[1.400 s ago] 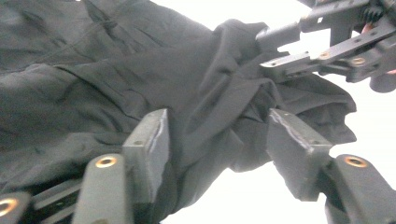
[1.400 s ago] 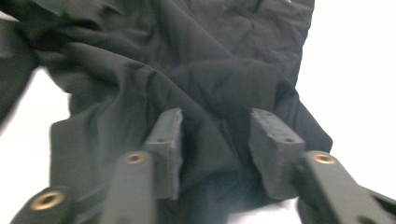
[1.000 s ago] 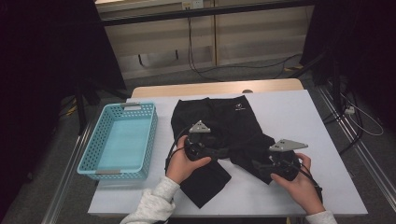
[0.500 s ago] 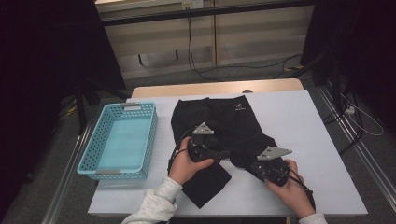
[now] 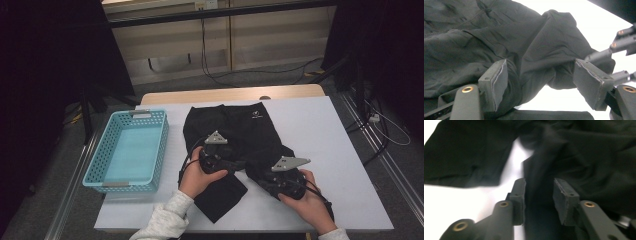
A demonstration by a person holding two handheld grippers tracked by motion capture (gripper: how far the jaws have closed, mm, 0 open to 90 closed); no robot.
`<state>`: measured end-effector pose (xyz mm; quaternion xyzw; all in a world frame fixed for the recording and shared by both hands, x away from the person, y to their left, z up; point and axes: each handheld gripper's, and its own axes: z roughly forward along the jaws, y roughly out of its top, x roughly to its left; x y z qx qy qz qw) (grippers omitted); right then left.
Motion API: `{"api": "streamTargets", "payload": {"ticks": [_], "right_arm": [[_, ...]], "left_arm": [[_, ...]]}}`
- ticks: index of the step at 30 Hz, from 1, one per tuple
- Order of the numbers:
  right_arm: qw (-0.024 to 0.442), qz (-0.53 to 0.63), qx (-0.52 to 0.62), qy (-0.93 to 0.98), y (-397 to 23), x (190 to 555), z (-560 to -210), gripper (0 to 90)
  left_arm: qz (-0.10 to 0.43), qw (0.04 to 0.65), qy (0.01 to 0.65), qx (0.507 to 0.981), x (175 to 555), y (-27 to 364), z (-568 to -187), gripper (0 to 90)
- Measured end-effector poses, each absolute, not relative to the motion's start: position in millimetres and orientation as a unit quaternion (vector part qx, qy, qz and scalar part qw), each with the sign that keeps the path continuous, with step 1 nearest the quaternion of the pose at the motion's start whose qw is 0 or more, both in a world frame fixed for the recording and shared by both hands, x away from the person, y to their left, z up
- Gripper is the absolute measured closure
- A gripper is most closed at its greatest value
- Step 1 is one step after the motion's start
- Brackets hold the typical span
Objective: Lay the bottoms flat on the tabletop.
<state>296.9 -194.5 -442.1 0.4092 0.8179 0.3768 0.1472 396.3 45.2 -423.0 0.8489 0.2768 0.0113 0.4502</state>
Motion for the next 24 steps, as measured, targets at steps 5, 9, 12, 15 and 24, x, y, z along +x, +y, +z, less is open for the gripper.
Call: {"api": "streamTargets", "payload": {"ticks": [5, 9, 12, 15, 24], "right_arm": [[0.167, 0.402, 0.441, 0.785, -212.3, 300.7, -433.7, 48.5], [0.155, 0.408, 0.444, 0.783, -212.4, 302.1, -435.7, 48.5], [0.140, 0.392, 0.430, 0.801, -203.2, 305.1, -440.8, 56.2], [0.144, 0.373, 0.423, 0.813, -198.4, 311.0, -445.5, 72.1], [0.158, 0.373, 0.442, 0.800, -211.5, 325.4, -443.4, 89.3]], "left_arm": [[0.010, 0.446, 0.275, 0.852, 393.9, 43.8, -424.7, 28.2], [0.010, 0.446, 0.274, 0.852, 392.5, 43.0, -425.4, 28.2], [0.010, 0.445, 0.275, 0.852, 392.2, 44.0, -425.7, 28.2], [0.009, 0.444, 0.276, 0.852, 391.2, 43.9, -427.1, 28.2], [0.008, 0.442, 0.276, 0.854, 388.2, 44.0, -429.2, 28.6]]}}
